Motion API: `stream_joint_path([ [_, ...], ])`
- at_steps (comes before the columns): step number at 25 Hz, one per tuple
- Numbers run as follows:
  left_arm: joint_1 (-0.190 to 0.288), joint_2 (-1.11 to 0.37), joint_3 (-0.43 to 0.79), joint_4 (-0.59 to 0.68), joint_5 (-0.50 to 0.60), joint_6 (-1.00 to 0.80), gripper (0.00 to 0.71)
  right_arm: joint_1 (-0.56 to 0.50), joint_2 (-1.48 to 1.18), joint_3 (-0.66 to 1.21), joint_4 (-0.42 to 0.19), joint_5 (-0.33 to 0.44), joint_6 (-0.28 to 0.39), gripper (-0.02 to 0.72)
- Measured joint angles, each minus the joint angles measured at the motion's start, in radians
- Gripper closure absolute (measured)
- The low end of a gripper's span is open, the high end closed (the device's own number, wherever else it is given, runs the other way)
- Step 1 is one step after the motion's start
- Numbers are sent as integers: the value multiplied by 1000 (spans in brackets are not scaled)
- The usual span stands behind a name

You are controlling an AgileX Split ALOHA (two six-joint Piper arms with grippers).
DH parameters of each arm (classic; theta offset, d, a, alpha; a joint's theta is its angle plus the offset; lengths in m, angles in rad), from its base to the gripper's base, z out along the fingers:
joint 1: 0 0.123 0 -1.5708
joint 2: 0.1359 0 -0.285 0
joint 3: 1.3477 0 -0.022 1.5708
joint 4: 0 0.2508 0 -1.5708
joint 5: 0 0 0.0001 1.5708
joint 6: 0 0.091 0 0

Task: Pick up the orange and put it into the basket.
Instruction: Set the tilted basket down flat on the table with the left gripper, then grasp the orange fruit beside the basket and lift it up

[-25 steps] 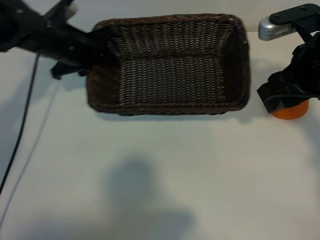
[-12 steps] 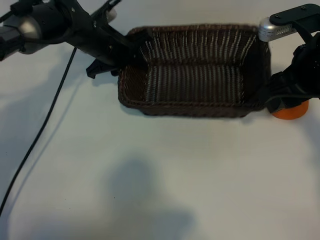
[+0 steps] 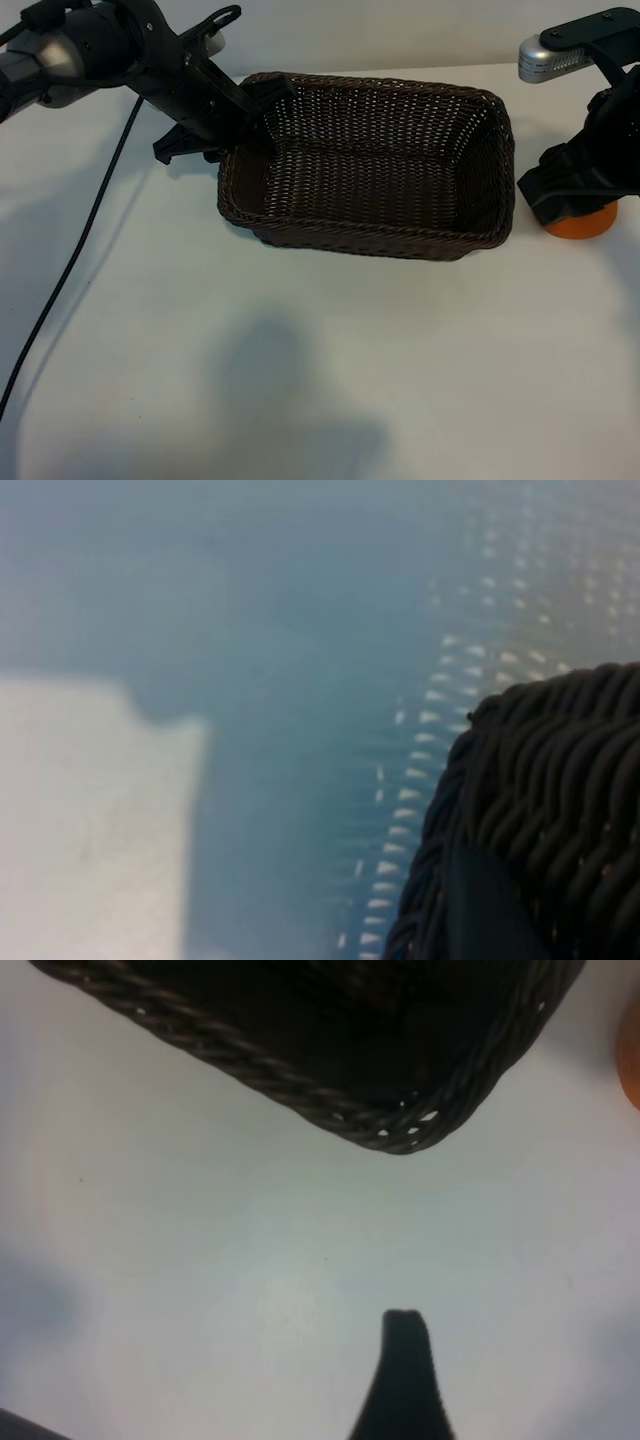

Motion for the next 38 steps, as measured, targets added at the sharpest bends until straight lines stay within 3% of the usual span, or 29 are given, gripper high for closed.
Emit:
stream_joint_path([
  [15, -24, 48, -3, -75, -72, -7, 390, 0, 0, 0, -1, 0, -1, 168],
  [30, -28, 58, -3, -83, -42, -5, 385, 0, 0, 0, -2, 0, -1, 168],
  [32, -28, 58, -3, -86, -34, -2, 325, 0, 0, 0, -2, 0, -1, 168],
  [36, -28, 37, -5, -87, -22, 15, 86, 0, 0, 0, -2, 0, -1, 168],
  [38, -26, 11, -6, -66, -6, 17, 22, 0, 0, 0, -2, 0, -1, 168],
])
